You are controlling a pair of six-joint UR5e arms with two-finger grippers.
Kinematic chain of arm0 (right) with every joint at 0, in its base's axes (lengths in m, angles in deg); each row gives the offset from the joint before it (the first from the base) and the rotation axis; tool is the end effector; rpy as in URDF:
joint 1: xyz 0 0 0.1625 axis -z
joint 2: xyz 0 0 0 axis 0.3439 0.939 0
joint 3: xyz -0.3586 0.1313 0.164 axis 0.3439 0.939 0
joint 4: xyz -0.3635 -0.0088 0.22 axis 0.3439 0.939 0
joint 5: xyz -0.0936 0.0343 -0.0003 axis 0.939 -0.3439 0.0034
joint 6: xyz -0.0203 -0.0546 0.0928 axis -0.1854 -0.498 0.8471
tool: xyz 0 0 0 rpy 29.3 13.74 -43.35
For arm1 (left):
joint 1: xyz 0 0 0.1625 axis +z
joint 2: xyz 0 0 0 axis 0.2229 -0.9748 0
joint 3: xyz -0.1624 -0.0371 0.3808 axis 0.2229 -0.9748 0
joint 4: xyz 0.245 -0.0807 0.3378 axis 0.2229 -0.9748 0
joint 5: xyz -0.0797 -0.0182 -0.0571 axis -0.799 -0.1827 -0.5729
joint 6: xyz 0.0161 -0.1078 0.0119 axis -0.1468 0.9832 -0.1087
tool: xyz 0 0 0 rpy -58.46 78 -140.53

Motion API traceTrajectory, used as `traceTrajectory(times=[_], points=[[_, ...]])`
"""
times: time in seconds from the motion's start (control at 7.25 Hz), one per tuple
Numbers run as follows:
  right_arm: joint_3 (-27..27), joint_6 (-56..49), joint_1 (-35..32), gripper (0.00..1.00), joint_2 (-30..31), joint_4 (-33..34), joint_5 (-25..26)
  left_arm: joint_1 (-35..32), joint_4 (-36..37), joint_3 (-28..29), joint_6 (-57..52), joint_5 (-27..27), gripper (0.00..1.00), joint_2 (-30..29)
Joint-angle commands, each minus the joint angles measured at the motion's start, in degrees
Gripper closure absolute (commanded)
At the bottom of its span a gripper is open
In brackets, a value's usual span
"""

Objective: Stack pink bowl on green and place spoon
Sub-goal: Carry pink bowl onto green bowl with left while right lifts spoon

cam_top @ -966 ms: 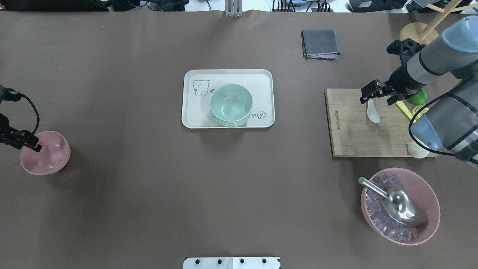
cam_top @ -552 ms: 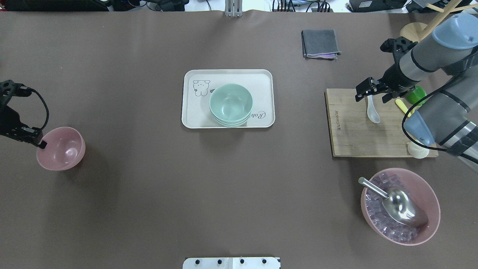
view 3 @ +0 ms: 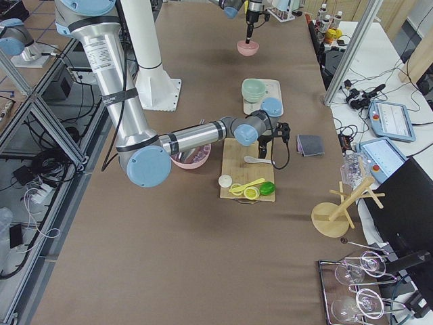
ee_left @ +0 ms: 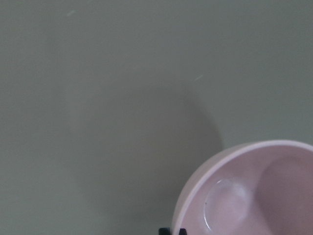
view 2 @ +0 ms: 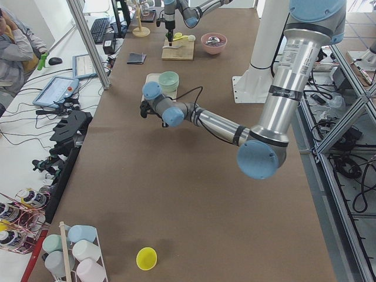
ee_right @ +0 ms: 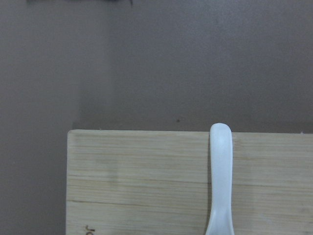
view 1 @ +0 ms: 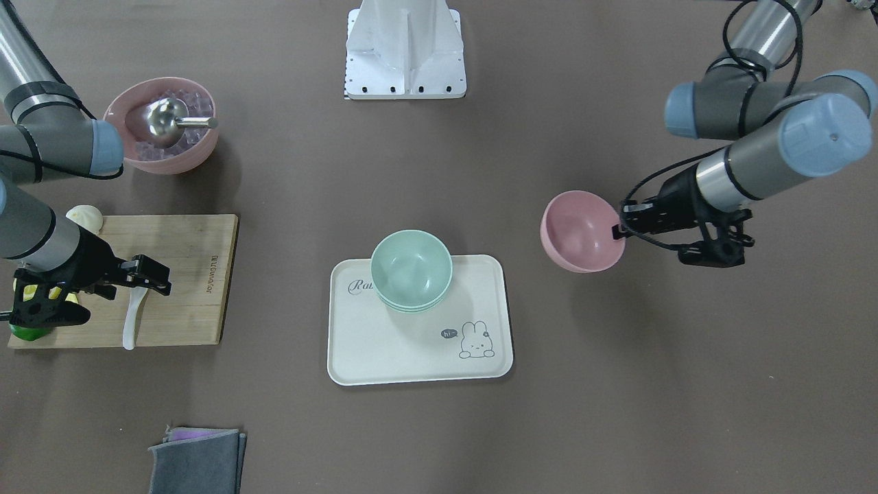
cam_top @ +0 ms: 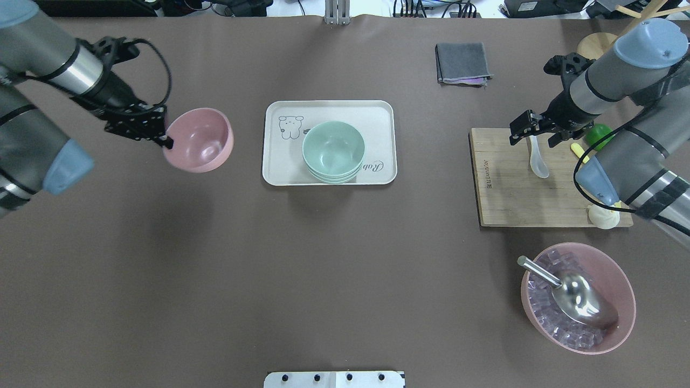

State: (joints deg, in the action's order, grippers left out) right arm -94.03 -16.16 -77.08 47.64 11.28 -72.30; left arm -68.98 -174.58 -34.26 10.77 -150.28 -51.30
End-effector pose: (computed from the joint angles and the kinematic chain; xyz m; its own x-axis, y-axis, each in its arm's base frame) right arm -0.3065 -0.5862 0.4727 0.6235 0.0020 0.7818 -0.0154 0.9998 0.0097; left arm 0.3323 -0.5771 0.3127 0.4318 -0.0380 -0.9012 -0.0614 0.9956 -0.0714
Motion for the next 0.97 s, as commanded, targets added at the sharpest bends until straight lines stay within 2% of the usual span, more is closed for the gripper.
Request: traceTrajectory(times=[0.0,0.14,0.41,0.55,0.69,0.83], points=[[2.66,0.0,0.28,0.0,-1.18,-0.03,1.42,5.96,2.21,6.13,9.14,6.47,1.0,-14.82],[4.59,-0.09,0.28,0.05,-1.18,-0.38,1.52,6.87,2.21,7.73,11.0,8.08,1.0,-17.56],[6.71,0.0,0.45,0.22,-2.32,-0.12,2.66,7.32,2.3,7.83,12.06,8.18,1.0,-18.29],[7.5,0.0,0.45,0.41,-2.5,-0.2,2.93,7.67,2.3,8.09,12.24,8.18,1.0,-18.56],[7.42,0.26,0.45,0.92,-2.59,-0.38,2.76,8.2,2.3,8.7,13.03,9.57,1.0,-19.52],[7.42,0.18,0.37,1.0,-2.76,-0.47,2.49,9.94,2.04,9.06,13.91,11.33,1.0,-19.79]])
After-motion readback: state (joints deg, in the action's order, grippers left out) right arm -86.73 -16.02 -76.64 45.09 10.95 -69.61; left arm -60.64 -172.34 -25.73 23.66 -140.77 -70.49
